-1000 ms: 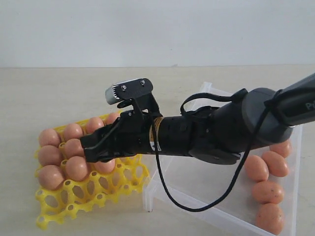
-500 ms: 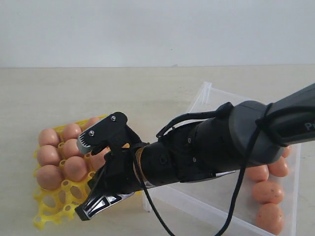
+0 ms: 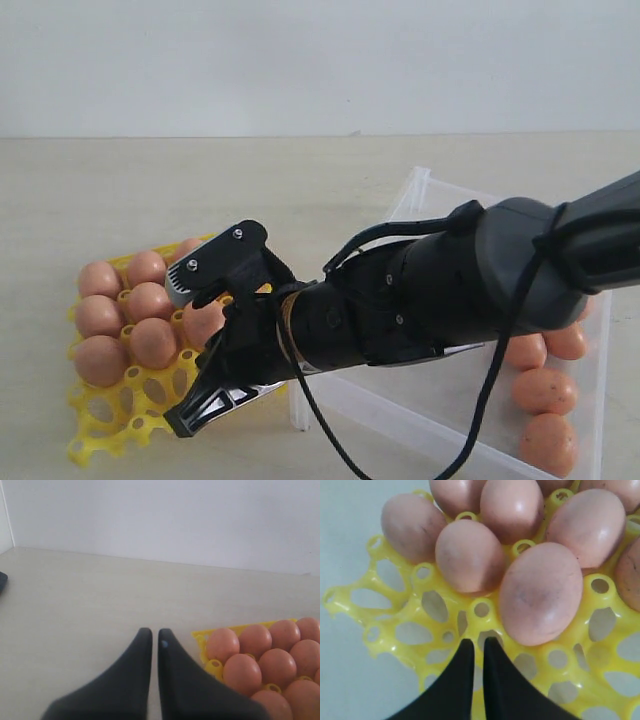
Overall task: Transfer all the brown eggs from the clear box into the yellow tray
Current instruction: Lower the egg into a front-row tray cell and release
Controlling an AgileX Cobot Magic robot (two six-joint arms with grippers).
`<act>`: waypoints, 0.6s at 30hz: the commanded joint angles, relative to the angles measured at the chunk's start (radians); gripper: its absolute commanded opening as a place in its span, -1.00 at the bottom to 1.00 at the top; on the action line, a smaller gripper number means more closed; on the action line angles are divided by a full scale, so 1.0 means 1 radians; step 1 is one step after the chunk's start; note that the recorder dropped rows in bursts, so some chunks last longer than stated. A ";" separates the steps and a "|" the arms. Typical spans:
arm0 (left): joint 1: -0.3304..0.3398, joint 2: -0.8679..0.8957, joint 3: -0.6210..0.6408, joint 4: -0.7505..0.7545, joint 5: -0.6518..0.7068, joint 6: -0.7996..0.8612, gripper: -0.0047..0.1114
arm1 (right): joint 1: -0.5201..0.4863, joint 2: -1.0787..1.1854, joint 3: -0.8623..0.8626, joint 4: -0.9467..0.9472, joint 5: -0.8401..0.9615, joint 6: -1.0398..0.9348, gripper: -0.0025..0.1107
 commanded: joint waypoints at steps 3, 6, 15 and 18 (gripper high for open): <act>0.003 -0.003 0.003 0.002 -0.003 0.000 -0.85 | 0.000 -0.013 0.000 -0.007 -0.001 -0.015 -0.96; 0.003 -0.003 0.003 0.002 -0.003 0.000 -0.85 | 0.000 -0.013 0.000 -0.001 0.010 -0.050 -0.96; 0.003 -0.003 0.003 0.002 -0.003 0.000 -0.85 | 0.000 -0.013 0.000 0.056 0.019 -0.113 -0.96; 0.003 -0.003 0.003 0.002 -0.003 0.000 -0.85 | 0.000 -0.013 0.000 0.084 0.019 -0.134 -0.96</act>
